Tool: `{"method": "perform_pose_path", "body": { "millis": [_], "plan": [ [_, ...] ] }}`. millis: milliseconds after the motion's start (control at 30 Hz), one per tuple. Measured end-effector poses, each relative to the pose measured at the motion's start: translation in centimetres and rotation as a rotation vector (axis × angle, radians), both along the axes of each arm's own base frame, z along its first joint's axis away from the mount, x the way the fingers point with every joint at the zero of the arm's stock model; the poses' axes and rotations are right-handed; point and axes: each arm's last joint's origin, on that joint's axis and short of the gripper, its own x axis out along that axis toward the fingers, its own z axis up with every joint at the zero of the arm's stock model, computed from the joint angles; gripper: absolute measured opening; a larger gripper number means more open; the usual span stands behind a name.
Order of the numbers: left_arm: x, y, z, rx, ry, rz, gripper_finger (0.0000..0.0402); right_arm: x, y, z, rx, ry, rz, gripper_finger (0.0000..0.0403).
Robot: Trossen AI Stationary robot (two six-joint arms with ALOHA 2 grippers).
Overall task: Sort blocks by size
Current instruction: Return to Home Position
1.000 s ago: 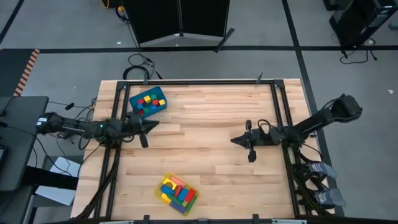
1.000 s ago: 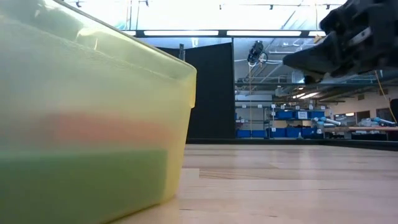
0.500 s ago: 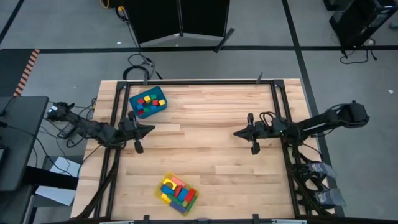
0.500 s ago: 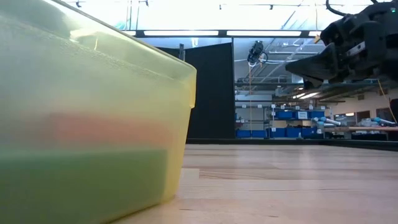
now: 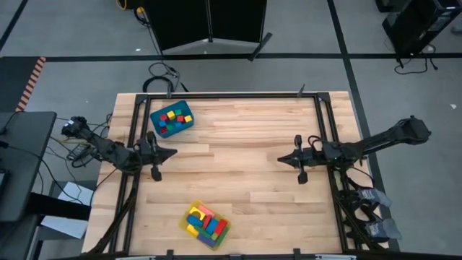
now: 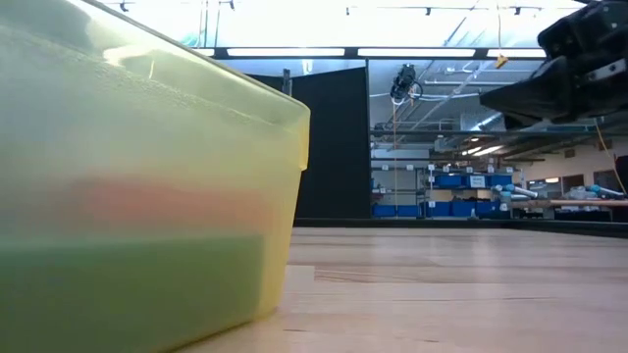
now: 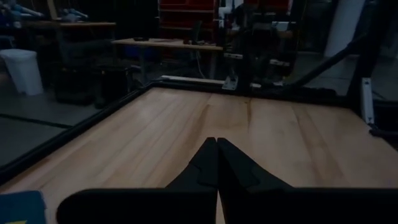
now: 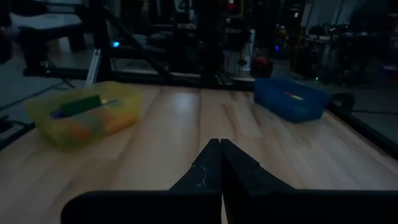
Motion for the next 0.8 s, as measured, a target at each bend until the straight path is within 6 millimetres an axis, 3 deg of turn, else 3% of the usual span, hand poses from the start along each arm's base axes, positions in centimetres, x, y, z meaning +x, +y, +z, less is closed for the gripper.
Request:
{"method": "perform_pose_path", "body": {
  "millis": [133,333,567,800],
  "plan": [
    [0.1,-0.2,-0.4,-0.008,-0.013,-0.040,0.0002,-1.0,-0.1,0.2,-0.003,0.009,-0.002,0.0003],
    [0.4,-0.4,-2.6,-0.016,-0.020,-0.076,0.0002,-2.3,-0.4,0.8,-0.006,-0.048,-0.006,0.0003],
    [0.5,-0.7,-2.5,0.008,-0.032,-0.154,0.0002,-3.6,-0.6,0.9,0.028,-0.072,0.010,0.0003],
    [0.7,-0.5,-2.1,0.054,-0.070,-0.239,0.0002,-4.0,-0.6,1.3,-0.054,-0.118,0.026,0.0003]
  ]
}}
